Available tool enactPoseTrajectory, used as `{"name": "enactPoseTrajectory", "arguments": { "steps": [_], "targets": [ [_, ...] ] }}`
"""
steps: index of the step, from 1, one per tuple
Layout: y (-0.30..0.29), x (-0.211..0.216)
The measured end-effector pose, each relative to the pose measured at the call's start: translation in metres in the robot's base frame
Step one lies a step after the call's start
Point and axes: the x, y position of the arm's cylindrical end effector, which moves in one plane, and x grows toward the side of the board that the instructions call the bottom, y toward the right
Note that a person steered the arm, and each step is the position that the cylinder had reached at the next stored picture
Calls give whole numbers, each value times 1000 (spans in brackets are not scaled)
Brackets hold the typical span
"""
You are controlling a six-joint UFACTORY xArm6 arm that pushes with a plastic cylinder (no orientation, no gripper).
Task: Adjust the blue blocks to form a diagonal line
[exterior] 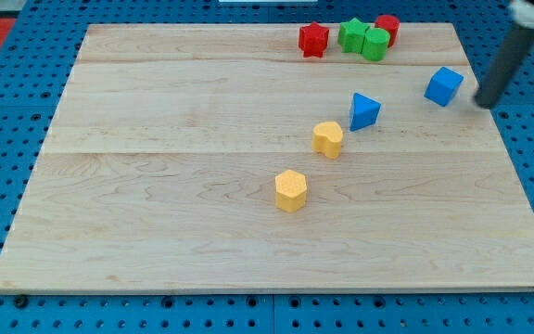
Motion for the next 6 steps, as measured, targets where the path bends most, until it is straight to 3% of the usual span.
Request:
{"name": "enactPoseTrajectory", "arguments": {
  "steps": [1,2,3,4,5,6],
  "targets": [
    [-19,-9],
    [35,-7],
    [37,-29],
    [-51,-31],
    [-45,-30],
    [-54,14]
  ]
}}
